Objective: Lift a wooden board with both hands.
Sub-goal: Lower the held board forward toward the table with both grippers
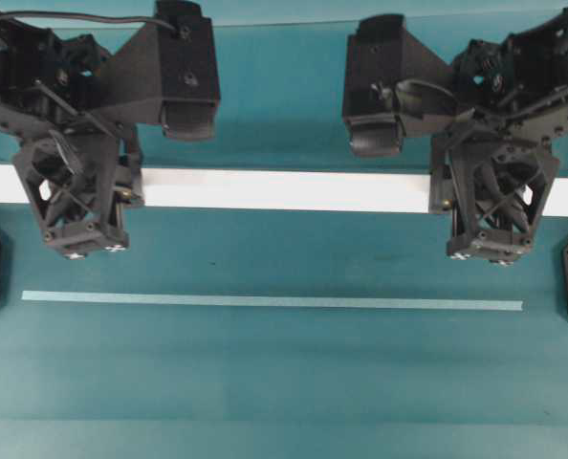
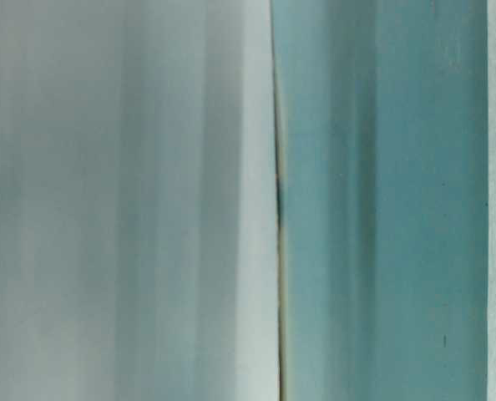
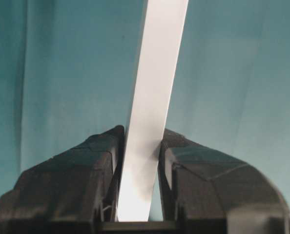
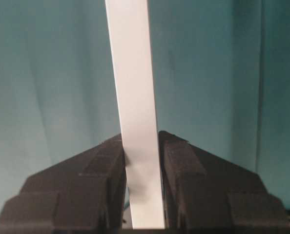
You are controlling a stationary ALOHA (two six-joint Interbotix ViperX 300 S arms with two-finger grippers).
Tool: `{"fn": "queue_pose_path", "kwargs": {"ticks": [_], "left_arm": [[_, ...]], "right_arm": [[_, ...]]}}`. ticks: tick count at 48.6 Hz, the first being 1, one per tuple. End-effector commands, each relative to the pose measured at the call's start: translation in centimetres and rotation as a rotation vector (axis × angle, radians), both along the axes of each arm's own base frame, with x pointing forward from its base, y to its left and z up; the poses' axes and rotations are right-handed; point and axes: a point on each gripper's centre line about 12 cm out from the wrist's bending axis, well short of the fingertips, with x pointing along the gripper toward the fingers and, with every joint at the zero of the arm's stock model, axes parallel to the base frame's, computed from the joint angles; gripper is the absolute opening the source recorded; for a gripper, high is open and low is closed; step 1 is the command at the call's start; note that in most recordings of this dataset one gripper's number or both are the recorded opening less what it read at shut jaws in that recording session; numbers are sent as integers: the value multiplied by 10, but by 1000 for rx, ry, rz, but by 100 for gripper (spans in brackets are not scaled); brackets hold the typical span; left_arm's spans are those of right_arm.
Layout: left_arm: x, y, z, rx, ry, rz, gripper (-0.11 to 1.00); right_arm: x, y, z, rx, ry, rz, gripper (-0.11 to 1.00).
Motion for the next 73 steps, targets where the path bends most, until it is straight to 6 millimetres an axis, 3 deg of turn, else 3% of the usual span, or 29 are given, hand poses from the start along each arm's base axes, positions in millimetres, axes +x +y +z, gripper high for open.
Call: {"fn": "queue_pose_path", "kwargs": {"ticks": [1,13,24,42,57,73], "left_arm": [[2,6,-1,2,-34,32,19],[7,9,-52,-1,6,42,19],[8,9,-87,-1,35,37,19],[8,9,-140,-3,67,33,19],[8,8,-176,-6,87,34,19],[6,8,-194,-6,87,32,19]], "right_arm": [[4,2,-17,6,32,-2,22],[-1,-1,-56,-24,99,1,22],[-5,-4,-94,-37,143,-2,22],[-1,-4,-135,-41,132,17,22],[7,-5,-169,-45,125,34,22],[8,-2,-193,-44,108,39,22]]}}
